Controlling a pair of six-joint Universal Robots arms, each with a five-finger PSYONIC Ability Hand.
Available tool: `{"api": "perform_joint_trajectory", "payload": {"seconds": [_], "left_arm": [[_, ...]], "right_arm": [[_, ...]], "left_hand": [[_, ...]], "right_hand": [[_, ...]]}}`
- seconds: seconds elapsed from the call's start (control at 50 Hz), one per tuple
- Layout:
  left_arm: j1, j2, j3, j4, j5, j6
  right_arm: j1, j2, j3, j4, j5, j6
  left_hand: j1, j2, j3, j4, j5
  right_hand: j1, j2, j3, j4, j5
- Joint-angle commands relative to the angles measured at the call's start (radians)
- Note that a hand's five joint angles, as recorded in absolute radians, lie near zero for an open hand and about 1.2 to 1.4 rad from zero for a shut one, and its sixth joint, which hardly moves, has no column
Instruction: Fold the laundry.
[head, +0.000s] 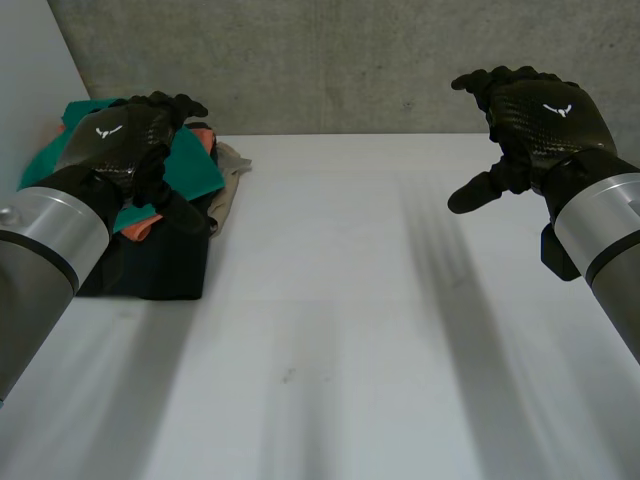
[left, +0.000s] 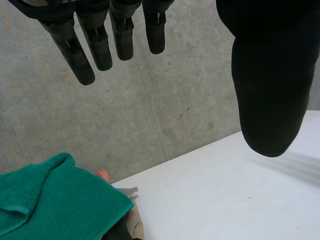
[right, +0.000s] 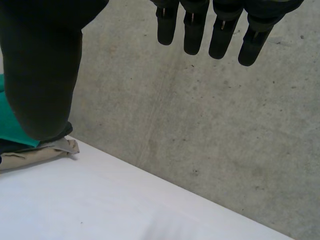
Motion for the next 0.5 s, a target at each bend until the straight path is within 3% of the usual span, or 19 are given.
{"api": "perform_joint_trajectory", "payload": {"seconds": [0.02, 0.3, 0.38, 0.5], "left_arm": [[0.046, -0.012, -0.043, 0.015, 0.010, 0.005], [0.090, -0.033, -0.008, 0.086, 0.059, 0.062], [0.161, -0.153, 0.087, 0.163, 0.050, 0.089], [0.248, -0.436, 0.332, 0.239, 0.019, 0.218]], "right_arm": [[0.010, 0.001, 0.024, -0.119, 0.013, -0.010], [0.016, 0.023, 0.018, -0.128, -0.040, -0.053], [0.021, 0.052, 0.007, -0.113, -0.091, -0.106], [0.013, 0.093, -0.013, -0.075, -0.148, -0.136]], "left_hand": [[-0.082, -0.099, -0.095, -0.100, -0.099], [-0.082, -0.099, -0.095, -0.100, -0.099], [-0.082, -0.099, -0.095, -0.100, -0.099], [-0.082, -0.099, -0.095, -0.100, -0.099]], "right_hand": [[-0.086, -0.086, -0.090, -0.091, -0.091], [-0.086, -0.086, -0.090, -0.091, -0.091], [-0.086, -0.086, -0.090, -0.091, -0.091], [-0.086, -0.086, -0.090, -0.091, -0.091]]}}
